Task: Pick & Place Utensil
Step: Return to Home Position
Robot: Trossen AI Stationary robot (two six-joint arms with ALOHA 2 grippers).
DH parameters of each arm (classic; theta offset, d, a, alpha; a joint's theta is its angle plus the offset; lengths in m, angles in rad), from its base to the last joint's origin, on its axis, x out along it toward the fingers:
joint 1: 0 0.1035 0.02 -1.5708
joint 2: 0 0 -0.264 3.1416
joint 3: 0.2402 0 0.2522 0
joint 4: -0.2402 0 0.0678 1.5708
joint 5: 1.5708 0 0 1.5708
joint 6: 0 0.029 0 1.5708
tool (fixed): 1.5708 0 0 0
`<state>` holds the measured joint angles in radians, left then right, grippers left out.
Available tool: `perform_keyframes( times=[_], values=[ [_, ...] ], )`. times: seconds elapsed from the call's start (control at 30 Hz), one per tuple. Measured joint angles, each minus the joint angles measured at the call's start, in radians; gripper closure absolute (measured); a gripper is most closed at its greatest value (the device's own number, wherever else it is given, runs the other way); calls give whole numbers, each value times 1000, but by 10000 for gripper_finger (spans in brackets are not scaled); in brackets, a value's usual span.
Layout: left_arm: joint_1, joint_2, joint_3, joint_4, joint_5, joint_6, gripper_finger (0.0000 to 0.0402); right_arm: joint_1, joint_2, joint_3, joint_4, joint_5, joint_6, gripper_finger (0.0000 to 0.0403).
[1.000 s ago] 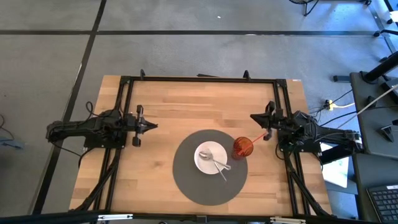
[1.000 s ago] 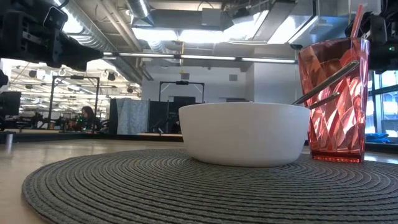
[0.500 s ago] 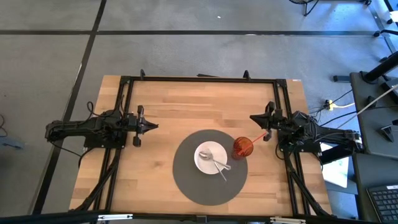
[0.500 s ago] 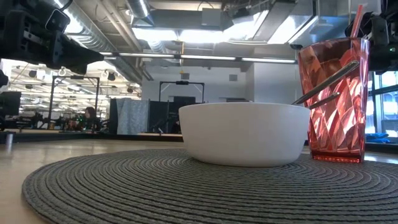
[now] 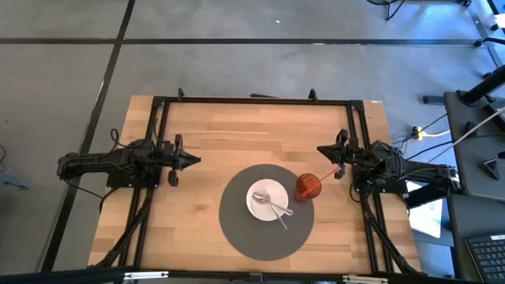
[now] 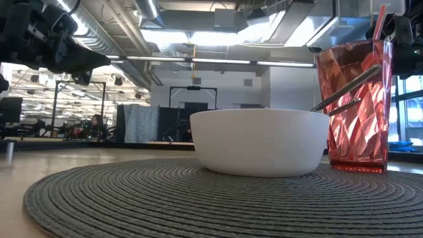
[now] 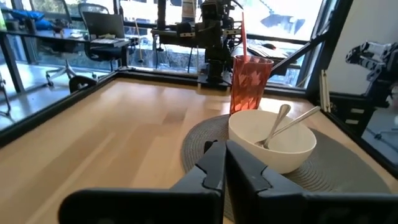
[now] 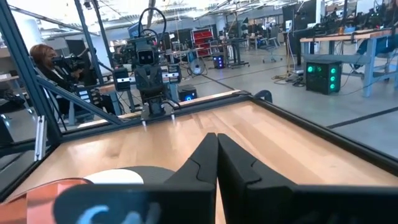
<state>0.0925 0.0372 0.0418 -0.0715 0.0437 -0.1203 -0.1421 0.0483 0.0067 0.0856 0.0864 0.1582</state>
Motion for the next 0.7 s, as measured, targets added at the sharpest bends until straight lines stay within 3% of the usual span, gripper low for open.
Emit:
perform_keyframes(
  times=[0.7],
  values=[
    [0, 0, 0, 0, -2, -24, 397, 0, 0, 0, -1, 0, -8, 399]
  ],
)
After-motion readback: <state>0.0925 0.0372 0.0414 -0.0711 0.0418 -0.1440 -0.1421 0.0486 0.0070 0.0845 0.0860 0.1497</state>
